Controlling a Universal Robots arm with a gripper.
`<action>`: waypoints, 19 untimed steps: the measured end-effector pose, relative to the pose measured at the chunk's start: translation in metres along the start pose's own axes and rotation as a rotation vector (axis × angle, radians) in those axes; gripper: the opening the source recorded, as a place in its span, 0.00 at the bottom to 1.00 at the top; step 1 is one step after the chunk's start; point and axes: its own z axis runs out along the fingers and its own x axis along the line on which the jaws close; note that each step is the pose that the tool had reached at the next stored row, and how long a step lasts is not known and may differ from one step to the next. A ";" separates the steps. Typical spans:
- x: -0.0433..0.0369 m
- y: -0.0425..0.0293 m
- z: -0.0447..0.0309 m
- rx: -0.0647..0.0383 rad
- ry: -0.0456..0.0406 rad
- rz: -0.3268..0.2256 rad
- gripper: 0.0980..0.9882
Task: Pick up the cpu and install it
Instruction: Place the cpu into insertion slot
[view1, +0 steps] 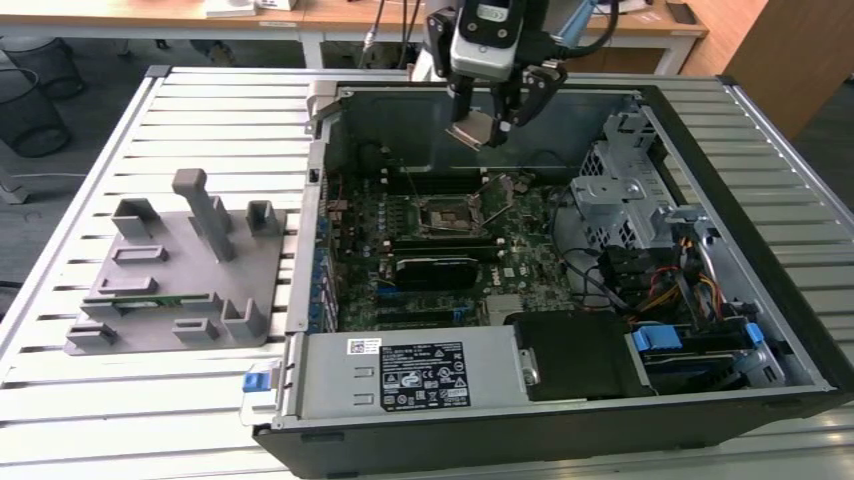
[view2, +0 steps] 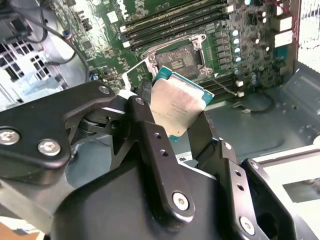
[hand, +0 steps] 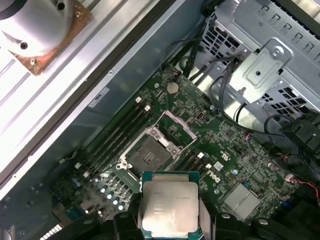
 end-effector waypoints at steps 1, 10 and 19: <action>0.0000 0.0000 0.0001 -0.001 -0.0009 0.016 0.49; 0.0004 0.0003 0.0017 -0.006 -0.0083 0.153 0.49; 0.0006 0.0005 0.0033 -0.012 -0.0161 0.297 0.49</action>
